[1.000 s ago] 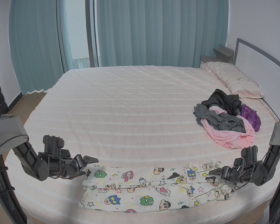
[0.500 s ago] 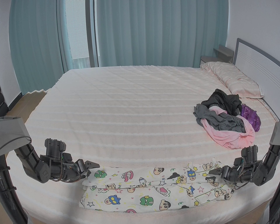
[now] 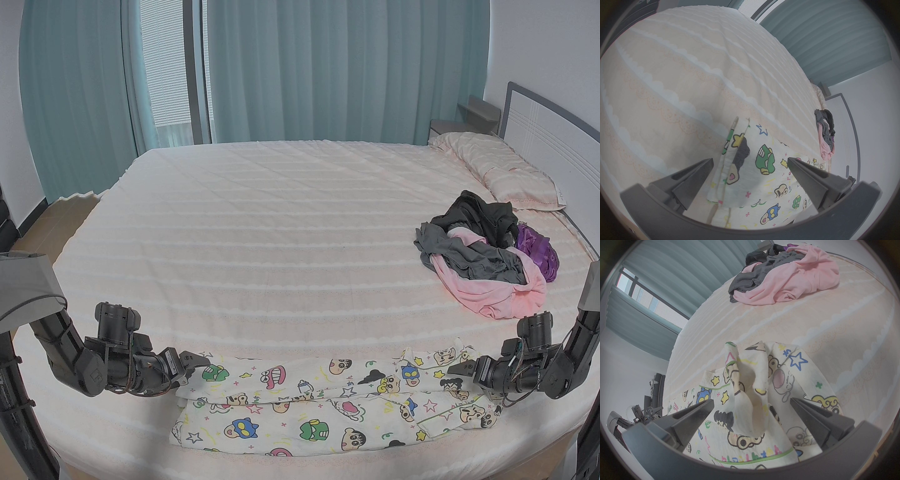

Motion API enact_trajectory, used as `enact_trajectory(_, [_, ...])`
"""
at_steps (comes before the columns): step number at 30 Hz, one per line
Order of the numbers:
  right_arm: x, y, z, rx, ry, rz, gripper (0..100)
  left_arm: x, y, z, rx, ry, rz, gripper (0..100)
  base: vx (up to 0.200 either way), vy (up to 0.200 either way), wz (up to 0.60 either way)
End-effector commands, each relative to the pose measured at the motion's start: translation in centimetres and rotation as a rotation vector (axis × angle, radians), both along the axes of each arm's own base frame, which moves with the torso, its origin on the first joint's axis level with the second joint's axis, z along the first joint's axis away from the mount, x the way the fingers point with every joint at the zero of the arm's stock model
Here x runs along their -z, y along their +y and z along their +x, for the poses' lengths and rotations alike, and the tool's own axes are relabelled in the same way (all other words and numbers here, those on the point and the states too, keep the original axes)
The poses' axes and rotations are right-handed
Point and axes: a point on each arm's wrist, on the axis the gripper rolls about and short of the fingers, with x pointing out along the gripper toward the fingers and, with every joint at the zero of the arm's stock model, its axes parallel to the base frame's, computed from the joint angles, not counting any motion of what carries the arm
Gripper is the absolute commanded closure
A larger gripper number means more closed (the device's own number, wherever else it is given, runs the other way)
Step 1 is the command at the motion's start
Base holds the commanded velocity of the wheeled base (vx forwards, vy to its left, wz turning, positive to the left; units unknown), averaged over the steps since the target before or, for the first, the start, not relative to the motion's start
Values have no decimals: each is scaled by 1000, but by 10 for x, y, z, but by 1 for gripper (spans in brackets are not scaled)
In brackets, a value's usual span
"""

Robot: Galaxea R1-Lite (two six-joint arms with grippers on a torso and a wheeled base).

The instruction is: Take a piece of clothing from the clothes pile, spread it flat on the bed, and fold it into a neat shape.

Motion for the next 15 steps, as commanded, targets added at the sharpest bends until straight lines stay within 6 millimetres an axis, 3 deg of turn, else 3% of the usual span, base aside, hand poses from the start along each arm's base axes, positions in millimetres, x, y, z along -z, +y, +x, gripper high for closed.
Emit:
enact_trajectory(1, [0, 0, -1, -4, 3, 0, 0, 2, -1, 0, 4, 7, 1, 0, 0, 0, 0])
enact_trajectory(15, [0, 0, -1, -4, 1, 0, 0, -3, -2, -1, 7, -7, -3, 0, 0, 0, 0])
